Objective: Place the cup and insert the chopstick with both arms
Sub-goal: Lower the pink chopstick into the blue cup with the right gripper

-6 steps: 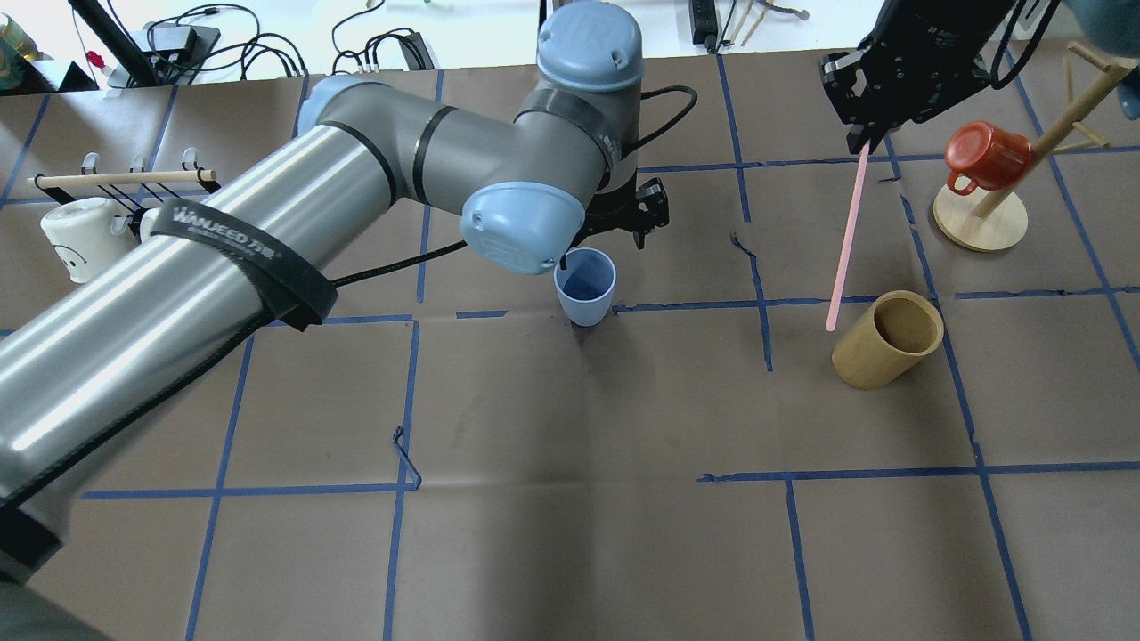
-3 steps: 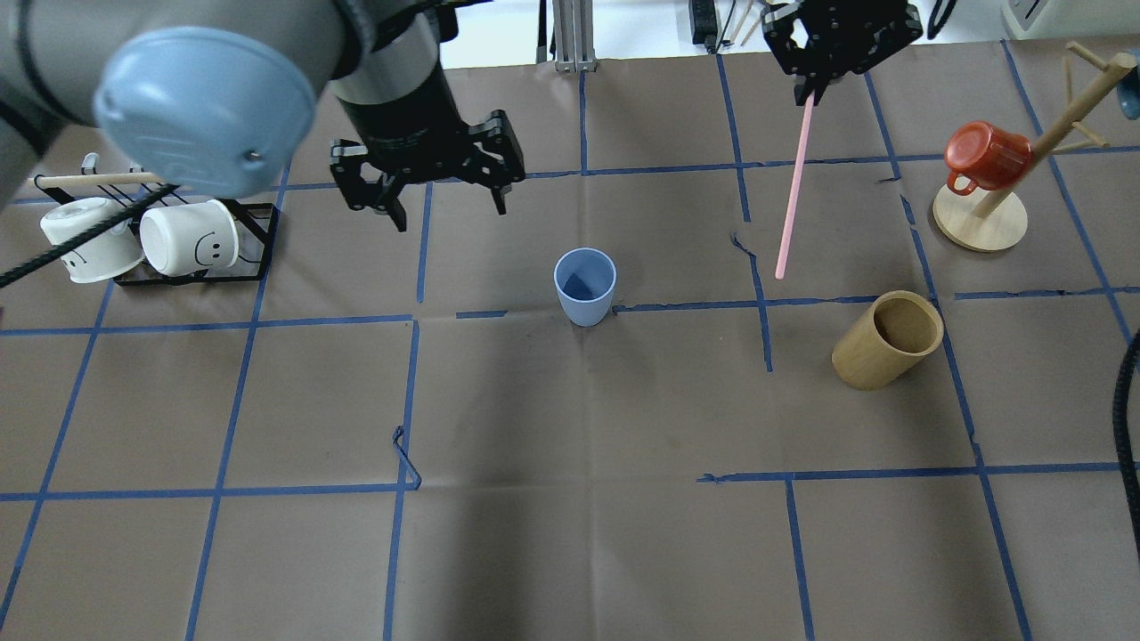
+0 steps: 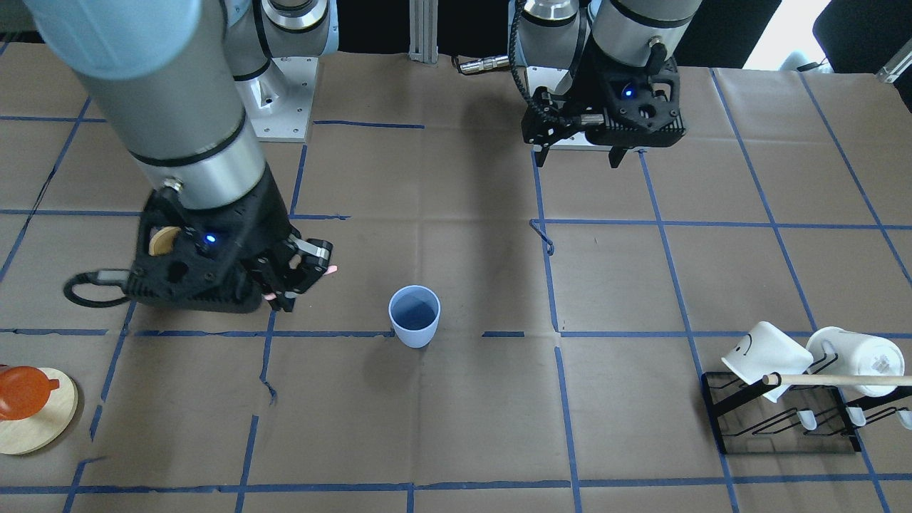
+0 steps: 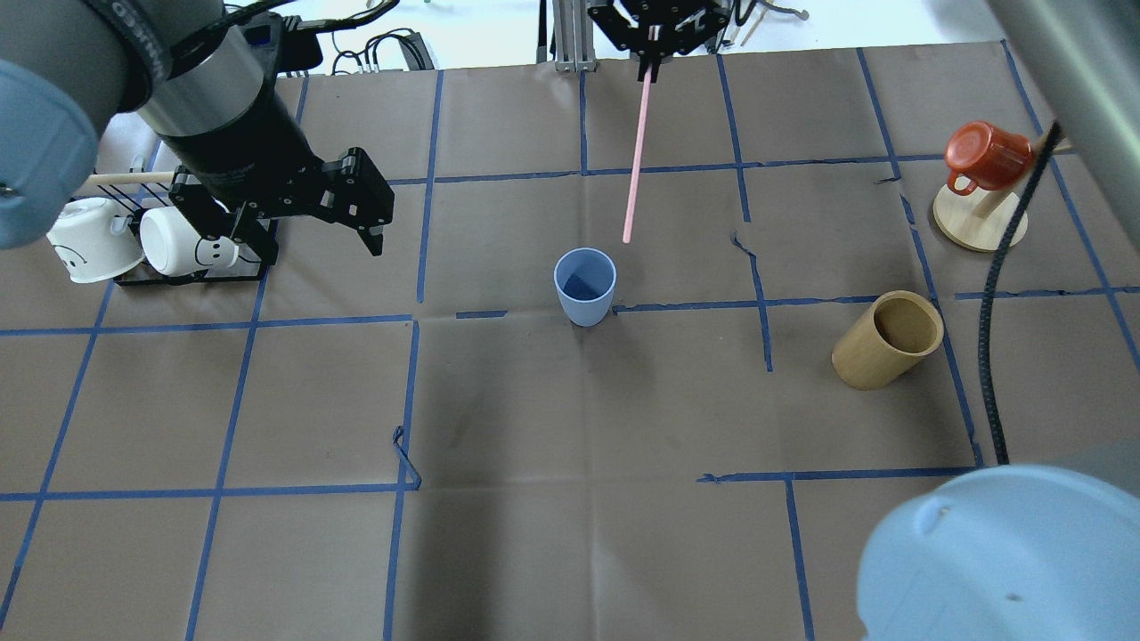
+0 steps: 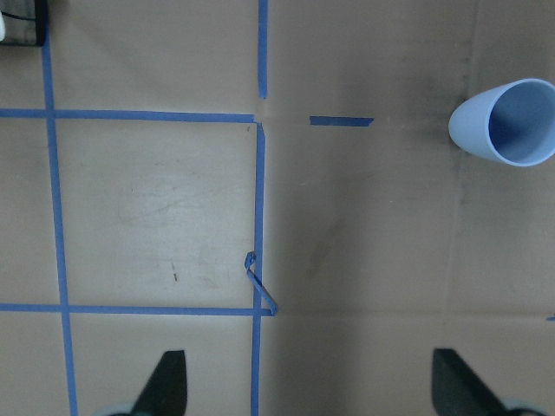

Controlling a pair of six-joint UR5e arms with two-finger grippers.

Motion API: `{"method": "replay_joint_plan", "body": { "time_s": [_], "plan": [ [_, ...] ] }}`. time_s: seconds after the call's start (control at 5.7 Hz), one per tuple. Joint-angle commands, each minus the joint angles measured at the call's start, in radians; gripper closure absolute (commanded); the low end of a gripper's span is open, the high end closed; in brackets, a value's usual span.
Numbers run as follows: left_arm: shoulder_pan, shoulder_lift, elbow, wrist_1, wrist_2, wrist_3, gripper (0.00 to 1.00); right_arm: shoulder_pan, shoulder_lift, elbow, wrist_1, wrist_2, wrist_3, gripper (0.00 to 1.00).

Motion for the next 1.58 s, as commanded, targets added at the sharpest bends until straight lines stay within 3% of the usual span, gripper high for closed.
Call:
{"method": "replay_joint_plan", "body": {
  "time_s": [0.0,0.35,0.53,0.88,1.05,1.23,1.4],
  "plan": [
    [0.010,0.017,-0.013,0.000,0.001,0.004,0.01,0.042,0.043,0.021,-0.038,-0.003,0.077,0.91],
    [0.009,-0.003,-0.010,0.009,0.000,-0.010,0.01,0.042,0.038,0.174,-0.218,-0.033,0.080,0.91],
    [0.007,-0.011,-0.010,0.024,-0.002,-0.011,0.01,0.042,0.038,0.216,-0.239,-0.030,0.080,0.90],
    [0.000,-0.017,-0.012,0.043,-0.003,-0.011,0.01,0.044,0.041,0.224,-0.219,-0.020,0.064,0.07],
    [-0.005,-0.017,-0.013,0.041,-0.003,-0.011,0.01,0.041,0.037,0.216,-0.216,-0.003,0.064,0.00],
    [-0.005,-0.020,-0.013,0.044,-0.006,-0.013,0.01,0.028,-0.007,0.212,-0.183,0.016,0.060,0.00],
    [-0.005,-0.022,-0.012,0.044,-0.005,-0.013,0.01,0.003,-0.088,0.219,-0.077,0.001,-0.053,0.00]
  ]
}}
